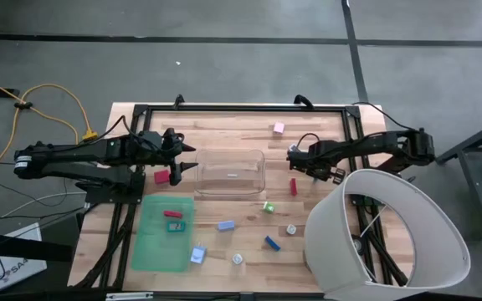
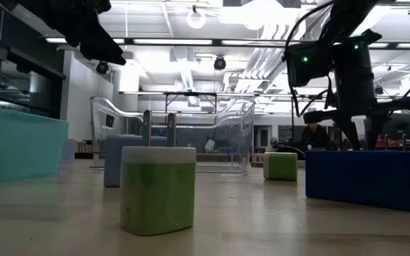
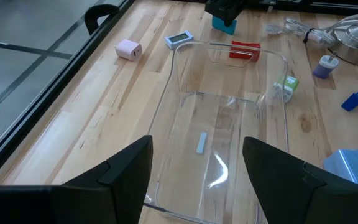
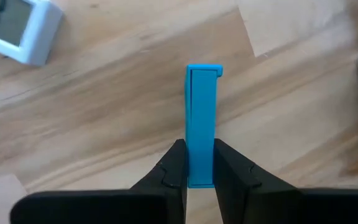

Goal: Pick & Place Office items
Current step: Put the light blue digital clock into the green bin

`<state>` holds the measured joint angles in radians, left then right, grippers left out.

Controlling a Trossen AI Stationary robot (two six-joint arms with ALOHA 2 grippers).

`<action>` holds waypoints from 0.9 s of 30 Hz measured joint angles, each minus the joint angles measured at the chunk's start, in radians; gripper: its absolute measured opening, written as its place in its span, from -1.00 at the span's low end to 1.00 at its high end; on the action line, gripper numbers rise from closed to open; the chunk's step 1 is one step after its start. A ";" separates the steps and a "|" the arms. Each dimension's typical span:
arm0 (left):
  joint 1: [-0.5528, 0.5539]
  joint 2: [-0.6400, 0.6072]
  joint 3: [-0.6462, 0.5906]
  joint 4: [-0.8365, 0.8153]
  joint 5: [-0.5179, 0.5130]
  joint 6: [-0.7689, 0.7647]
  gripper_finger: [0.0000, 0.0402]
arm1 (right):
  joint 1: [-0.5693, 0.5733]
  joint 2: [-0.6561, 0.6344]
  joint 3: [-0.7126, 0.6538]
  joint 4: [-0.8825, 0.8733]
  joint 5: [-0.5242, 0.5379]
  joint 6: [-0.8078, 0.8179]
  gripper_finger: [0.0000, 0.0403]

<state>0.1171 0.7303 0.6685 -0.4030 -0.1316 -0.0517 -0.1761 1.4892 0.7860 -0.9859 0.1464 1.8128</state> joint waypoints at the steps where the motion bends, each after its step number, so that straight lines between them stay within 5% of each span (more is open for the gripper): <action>1: 0.000 0.000 0.000 0.000 0.000 0.000 0.21 | 0.000 -0.006 0.000 0.005 0.013 -0.016 -0.78; 13: 0.000 0.000 0.000 0.000 0.000 0.000 0.21 | 0.000 -0.139 0.000 0.119 0.144 -0.289 -0.80; 27: 0.000 0.000 0.000 0.000 0.000 0.000 0.21 | -0.044 -0.190 0.000 0.526 0.141 -0.961 -0.81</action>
<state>0.1173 0.7302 0.6685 -0.4030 -0.1316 -0.0517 -0.2198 1.2995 0.7860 -0.4601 0.2873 0.8517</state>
